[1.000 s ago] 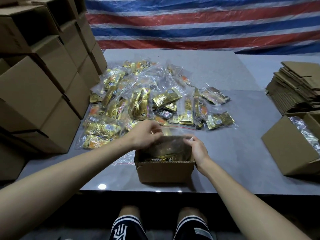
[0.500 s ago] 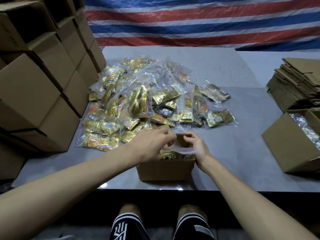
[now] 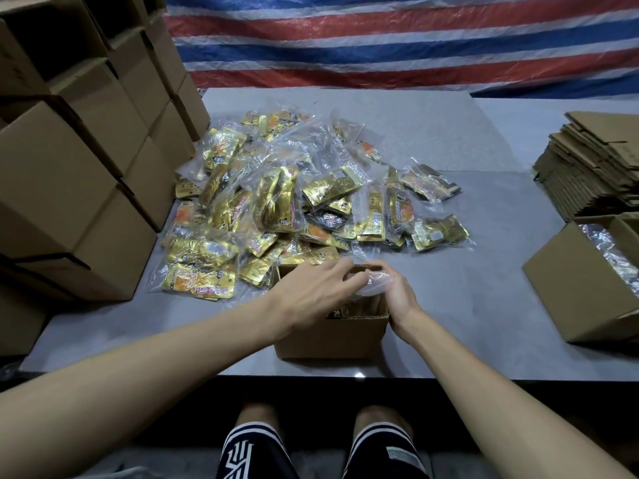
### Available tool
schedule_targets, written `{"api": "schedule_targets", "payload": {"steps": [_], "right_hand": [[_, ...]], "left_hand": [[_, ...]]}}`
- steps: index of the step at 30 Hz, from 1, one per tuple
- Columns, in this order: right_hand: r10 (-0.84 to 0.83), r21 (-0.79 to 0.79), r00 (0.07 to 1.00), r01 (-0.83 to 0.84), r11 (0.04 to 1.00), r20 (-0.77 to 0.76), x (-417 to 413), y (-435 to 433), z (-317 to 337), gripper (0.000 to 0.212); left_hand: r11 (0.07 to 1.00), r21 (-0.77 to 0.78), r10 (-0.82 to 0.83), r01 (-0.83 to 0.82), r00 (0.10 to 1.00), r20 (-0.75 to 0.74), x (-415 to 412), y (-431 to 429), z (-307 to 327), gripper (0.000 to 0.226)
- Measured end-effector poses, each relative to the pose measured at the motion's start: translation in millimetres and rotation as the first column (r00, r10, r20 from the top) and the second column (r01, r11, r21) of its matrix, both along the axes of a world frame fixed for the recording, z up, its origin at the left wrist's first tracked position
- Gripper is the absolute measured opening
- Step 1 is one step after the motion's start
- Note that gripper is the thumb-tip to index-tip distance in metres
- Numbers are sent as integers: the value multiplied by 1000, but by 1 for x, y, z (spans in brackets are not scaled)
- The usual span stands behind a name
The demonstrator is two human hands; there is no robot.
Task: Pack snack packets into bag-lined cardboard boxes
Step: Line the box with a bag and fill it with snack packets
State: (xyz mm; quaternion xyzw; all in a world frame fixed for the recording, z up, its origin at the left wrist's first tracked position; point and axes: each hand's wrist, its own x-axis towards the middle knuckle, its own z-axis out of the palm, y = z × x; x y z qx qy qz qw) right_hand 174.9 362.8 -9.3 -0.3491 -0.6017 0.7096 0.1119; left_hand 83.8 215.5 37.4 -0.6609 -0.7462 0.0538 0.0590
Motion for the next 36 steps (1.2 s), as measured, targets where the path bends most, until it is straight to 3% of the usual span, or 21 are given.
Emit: {"api": "schedule_targets", "payload": {"steps": [3,8,10,13,15,17,20,22,23,25,29,31,33,36], "right_hand": [[1,-53,1000,-1,999,9,-2,1,0,18],[-6,-88,1000,7,996,13,-2,0,1,16],[-11,-92,1000,11,996,5,-2,0,0,16],[-4,-89,1000,4,996,3,-3,1,0,15],[-5,-84,1000,5,996,3,-3,1,-1,16],[-7,-86,1000,7,996,-6,-3,0,-1,16],[3,-65,1000,-3,998,-9,-2,0,1,17],[9,-62,1000,-9,998,-3,-2,0,1,15],[5,-61,1000,-5,998,0,-2,0,1,15],[-12,-54,1000,11,998,-4,-4,-1,2,15],[-12,-21,1000,13,1000,29,-3,-2,1,16],[-3,5,998,2,1000,69,-2,-2,-1,15],[10,48,992,-16,999,122,-2,-3,-2,14],[28,142,967,-66,988,253,-4,2,1,14]], "left_hand": [[993,-100,-49,68,981,189,-6,0,7,34],[903,-430,191,-12,908,374,-13,7,12,20],[863,-501,347,-68,801,487,-13,9,12,43],[804,-590,531,-79,543,650,-6,12,10,52],[779,-624,578,-64,460,674,1,13,9,66],[816,-567,527,-108,542,655,7,12,4,64],[950,-190,312,-249,809,499,6,8,1,36],[950,-23,283,-311,828,484,4,2,0,28],[945,-47,305,-323,820,484,2,0,0,29],[927,-235,371,-292,797,477,1,0,-3,43],[847,-499,499,-184,595,629,9,9,-10,49],[820,-559,530,-119,524,666,12,12,-11,72],[820,-567,514,-70,526,678,13,12,-10,75],[860,-509,410,-43,652,638,6,10,-9,38]]}}
